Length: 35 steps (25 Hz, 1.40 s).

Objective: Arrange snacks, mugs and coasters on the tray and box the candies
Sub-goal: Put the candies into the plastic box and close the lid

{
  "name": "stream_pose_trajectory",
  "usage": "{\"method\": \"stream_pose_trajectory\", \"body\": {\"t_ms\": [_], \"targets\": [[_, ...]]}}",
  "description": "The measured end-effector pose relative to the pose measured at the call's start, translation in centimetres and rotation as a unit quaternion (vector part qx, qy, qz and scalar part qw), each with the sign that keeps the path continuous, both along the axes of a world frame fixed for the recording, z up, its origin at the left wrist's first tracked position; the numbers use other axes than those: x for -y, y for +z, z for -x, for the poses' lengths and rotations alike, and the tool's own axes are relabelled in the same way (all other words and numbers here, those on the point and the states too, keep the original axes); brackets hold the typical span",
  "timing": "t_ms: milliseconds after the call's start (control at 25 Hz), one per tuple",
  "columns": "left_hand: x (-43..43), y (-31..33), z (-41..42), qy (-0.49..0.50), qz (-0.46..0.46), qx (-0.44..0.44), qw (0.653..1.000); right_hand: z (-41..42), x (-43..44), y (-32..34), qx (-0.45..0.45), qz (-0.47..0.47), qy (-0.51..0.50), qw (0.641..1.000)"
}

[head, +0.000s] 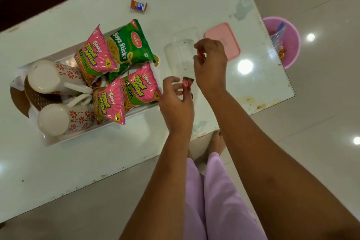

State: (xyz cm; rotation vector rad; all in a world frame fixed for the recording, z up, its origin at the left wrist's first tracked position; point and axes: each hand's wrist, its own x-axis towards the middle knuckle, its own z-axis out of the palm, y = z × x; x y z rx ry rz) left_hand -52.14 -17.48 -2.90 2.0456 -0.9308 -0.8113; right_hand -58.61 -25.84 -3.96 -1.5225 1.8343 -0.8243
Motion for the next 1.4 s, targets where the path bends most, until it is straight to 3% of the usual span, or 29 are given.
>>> {"method": "stream_pose_trajectory", "body": {"t_ms": [120,240,440,520,760,960,1120,1240,1400], "targets": [[2.6,0.9,-0.9,0.046,0.043,-0.013,0.998,-0.5,1.2,-1.0,-0.051,-0.023,0.076,0.996],[4.7,0.7,-1.7,0.054,0.026,0.020,0.998,-0.6,1.1,-2.2,-0.097,-0.023,0.108,0.989],[8.2,0.2,-2.0,0.040,-0.015,0.011,0.999,-1.0,1.2,-3.1,-0.057,-0.036,0.073,0.995],[9.4,0.2,-1.9,0.030,-0.030,0.018,0.999,-1.0,1.3,-3.1,-0.080,-0.017,0.085,0.993],[10.9,-0.5,-1.8,-0.030,-0.110,0.097,0.989,0.0,1.6,-2.8,-0.100,0.017,0.073,0.992],[14.7,0.2,-2.3,-0.024,-0.065,0.084,0.994,0.8,7.7,-2.1,-0.083,0.045,0.026,0.995],[18.8,0.4,-4.4,-0.021,-0.019,0.124,0.992,2.5,14.6,-2.7,-0.135,-0.052,0.044,0.988],[21.3,-0.6,-5.7,-0.067,-0.062,0.229,0.969,2.6,18.0,-3.4,-0.221,-0.126,0.098,0.962],[22.7,-2.5,-7.9,-0.178,-0.246,0.353,0.885,1.5,18.6,-4.8,-0.252,-0.127,0.116,0.952]]}}
